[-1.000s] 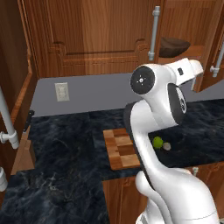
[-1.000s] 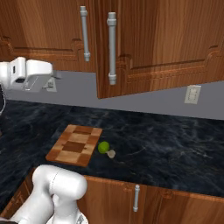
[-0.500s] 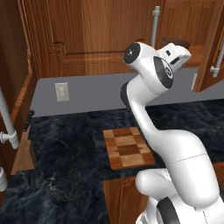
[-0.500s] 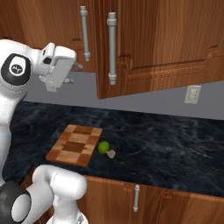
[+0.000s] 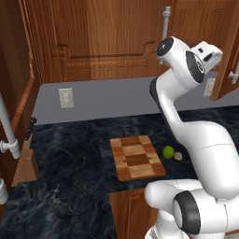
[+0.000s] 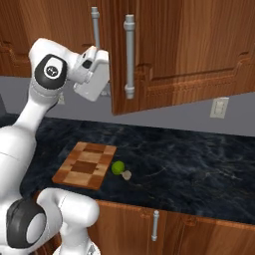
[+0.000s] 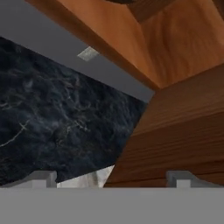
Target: Open the cabinet. Place the bowl and condiment on the counter. Then place the lime and garlic on the cutting board.
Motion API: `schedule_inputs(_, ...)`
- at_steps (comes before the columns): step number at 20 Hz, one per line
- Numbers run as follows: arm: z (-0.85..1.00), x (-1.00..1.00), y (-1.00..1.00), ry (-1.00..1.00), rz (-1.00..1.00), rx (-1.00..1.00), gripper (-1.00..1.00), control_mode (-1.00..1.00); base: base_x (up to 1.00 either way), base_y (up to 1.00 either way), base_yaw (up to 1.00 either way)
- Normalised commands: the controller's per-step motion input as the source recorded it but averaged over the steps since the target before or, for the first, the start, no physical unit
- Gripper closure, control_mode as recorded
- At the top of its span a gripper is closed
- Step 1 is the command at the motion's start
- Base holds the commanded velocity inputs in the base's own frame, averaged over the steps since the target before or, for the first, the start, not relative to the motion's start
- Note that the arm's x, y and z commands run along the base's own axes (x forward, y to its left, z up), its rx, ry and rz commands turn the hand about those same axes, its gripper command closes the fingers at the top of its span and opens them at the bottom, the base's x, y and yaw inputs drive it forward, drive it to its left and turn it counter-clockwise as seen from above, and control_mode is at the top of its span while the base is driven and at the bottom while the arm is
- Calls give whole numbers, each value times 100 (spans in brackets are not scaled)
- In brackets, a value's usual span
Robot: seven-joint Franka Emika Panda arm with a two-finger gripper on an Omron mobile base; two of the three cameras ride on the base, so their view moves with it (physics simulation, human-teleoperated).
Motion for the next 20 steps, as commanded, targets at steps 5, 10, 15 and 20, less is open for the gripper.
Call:
schedule_inputs(5, 0, -87, -87, -3, -9, 0, -100, -100, 0, 0, 0)
schedule_inputs(10, 0, -100, -100, -5, -7, 1, -100, -100, 0, 0, 0)
schedule_inputs(15, 0, -60, -100, -13, 1, 2, -100, -100, 0, 0, 0)
schedule_inputs(20, 0, -13, -100, -27, 10, 4, -100, -100, 0, 0, 0)
